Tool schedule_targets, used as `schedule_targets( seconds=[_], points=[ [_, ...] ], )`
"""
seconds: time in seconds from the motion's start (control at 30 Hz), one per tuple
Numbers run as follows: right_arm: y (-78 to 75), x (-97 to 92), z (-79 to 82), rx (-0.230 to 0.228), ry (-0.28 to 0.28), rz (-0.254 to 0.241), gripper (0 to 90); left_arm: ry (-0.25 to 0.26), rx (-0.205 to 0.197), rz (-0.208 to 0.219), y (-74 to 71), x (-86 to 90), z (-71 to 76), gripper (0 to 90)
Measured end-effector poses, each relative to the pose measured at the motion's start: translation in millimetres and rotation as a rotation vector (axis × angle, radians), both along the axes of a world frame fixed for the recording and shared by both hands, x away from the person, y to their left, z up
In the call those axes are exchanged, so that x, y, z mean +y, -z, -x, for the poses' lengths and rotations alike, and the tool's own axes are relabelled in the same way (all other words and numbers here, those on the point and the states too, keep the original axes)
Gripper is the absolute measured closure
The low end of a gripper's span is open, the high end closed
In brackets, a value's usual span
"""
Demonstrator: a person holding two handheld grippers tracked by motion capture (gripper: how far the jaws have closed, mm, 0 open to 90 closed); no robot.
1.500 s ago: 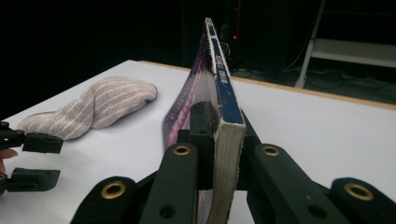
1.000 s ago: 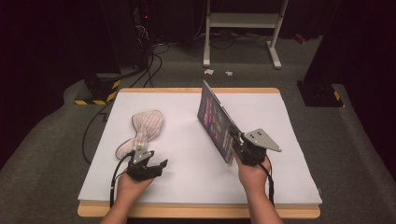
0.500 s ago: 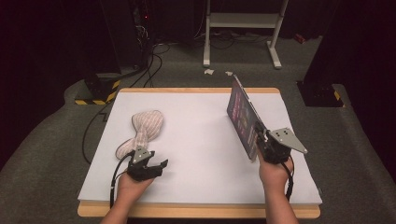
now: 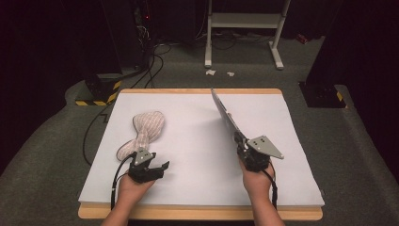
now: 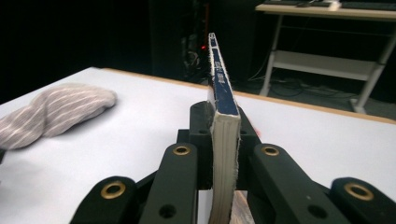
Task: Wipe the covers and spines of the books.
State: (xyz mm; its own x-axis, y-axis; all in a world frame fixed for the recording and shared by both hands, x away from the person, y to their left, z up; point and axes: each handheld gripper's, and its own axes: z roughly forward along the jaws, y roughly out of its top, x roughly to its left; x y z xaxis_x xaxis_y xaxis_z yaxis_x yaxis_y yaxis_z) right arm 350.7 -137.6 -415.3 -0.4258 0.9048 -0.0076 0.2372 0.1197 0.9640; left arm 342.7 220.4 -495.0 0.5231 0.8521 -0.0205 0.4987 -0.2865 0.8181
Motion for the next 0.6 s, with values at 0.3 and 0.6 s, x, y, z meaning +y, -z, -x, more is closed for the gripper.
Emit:
schedule_targets(
  seconds=[0.3,0.6],
  points=[
    [21.9,38.3,-0.6,0.059,-0.081,0.048,84.3,0.003,0.006,-0.005,0.9,-0.3,-0.5,31.9],
    [46.7,67.3,0.9,0.119,-0.138,0.087,83.8,0.011,0.011,-0.012,1.9,-1.7,-0.4,31.9]
  ],
)
